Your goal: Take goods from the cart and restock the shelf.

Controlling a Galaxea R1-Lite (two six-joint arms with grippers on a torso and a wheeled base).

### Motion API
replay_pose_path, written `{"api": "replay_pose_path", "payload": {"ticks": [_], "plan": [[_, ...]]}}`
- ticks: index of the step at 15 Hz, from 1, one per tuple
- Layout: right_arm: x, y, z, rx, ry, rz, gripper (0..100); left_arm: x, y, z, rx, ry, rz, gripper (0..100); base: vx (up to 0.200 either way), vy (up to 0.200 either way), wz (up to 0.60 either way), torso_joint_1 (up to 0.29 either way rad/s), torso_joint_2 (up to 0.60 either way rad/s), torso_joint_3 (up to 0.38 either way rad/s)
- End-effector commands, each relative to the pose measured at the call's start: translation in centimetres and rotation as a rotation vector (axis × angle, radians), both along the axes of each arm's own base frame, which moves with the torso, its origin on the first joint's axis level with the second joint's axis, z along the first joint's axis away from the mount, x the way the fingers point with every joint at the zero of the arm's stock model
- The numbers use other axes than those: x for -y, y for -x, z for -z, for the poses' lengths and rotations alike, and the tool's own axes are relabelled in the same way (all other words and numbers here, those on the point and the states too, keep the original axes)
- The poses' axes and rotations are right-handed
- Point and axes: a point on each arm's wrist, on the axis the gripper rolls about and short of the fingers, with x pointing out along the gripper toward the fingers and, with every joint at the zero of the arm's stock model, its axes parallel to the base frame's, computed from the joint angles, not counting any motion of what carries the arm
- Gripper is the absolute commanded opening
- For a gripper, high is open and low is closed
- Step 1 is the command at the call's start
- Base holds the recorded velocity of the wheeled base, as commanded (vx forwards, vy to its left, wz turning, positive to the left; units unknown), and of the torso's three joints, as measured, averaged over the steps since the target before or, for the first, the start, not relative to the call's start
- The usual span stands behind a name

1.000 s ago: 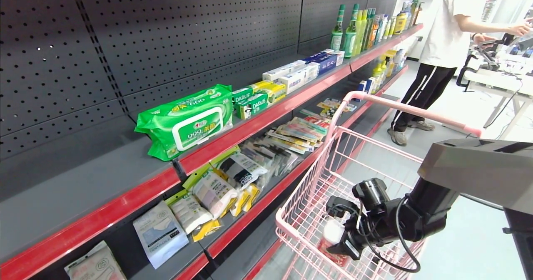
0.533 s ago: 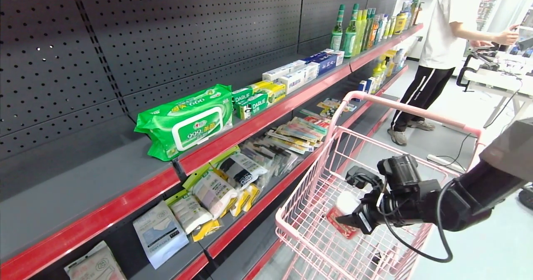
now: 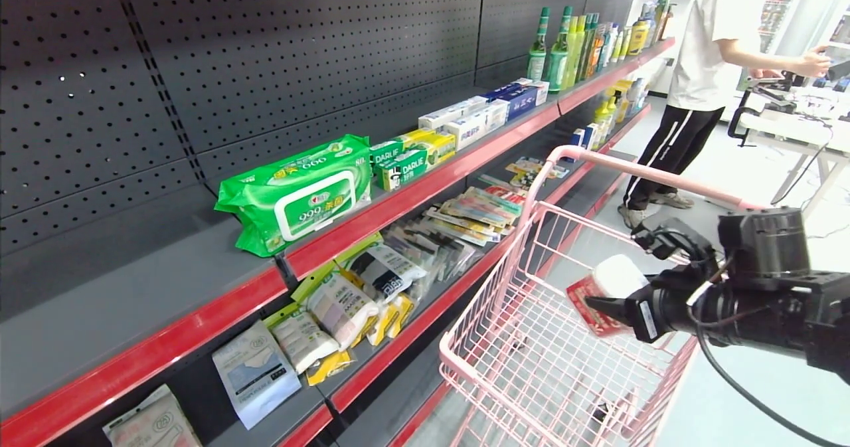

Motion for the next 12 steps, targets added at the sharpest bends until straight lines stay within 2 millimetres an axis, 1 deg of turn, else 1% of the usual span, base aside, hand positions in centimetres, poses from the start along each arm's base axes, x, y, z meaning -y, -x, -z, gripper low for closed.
{"api": "replay_pose_path", "payload": {"ticks": [1, 2, 3, 4, 5, 8, 10, 12], "plan": [[1.0, 3.9, -2.7, 0.12, -0.004, 0.051, 0, 0.0, 0.0, 0.0, 0.0, 0.001, -0.001, 100, 0.0, 0.0, 0.0, 0.0, 0.0, 0.0], [1.5, 5.5, -3.5, 0.175, 0.0, 0.084, 0, 0.0, 0.0, 0.0, -0.002, 0.001, -0.001, 100, 0.0, 0.0, 0.0, 0.0, 0.0, 0.0], [1.8, 6.6, -3.9, 0.202, -0.005, 0.091, 0, 0.0, 0.0, 0.0, 0.0, 0.001, -0.002, 100, 0.0, 0.0, 0.0, 0.0, 0.0, 0.0], [2.0, 7.2, -4.0, 0.215, -0.008, 0.096, 0, 0.0, 0.0, 0.0, 0.001, 0.001, -0.002, 100, 0.0, 0.0, 0.0, 0.0, 0.0, 0.0], [2.3, 8.4, -4.3, 0.248, -0.011, 0.109, 0, 0.0, 0.0, 0.0, 0.0, 0.002, -0.002, 100, 0.0, 0.0, 0.0, 0.0, 0.0, 0.0], [3.0, 10.2, -4.8, 0.313, 0.018, 0.21, 0, 0.0, 0.0, 0.0, 0.002, 0.004, -0.002, 100, 0.0, 0.0, 0.0, 0.0, 0.0, 0.0], [3.1, 10.9, -4.8, 0.328, 0.007, 0.21, 0, 0.0, 0.0, 0.0, 0.0, 0.004, -0.002, 100, 0.0, 0.0, 0.0, 0.0, 0.0, 0.0], [3.4, 12.0, -4.6, 0.348, 0.002, 0.214, 0, 0.0, 0.0, 0.0, 0.0, 0.007, -0.002, 100, 0.0, 0.0, 0.0, 0.0, 0.0, 0.0]]}}
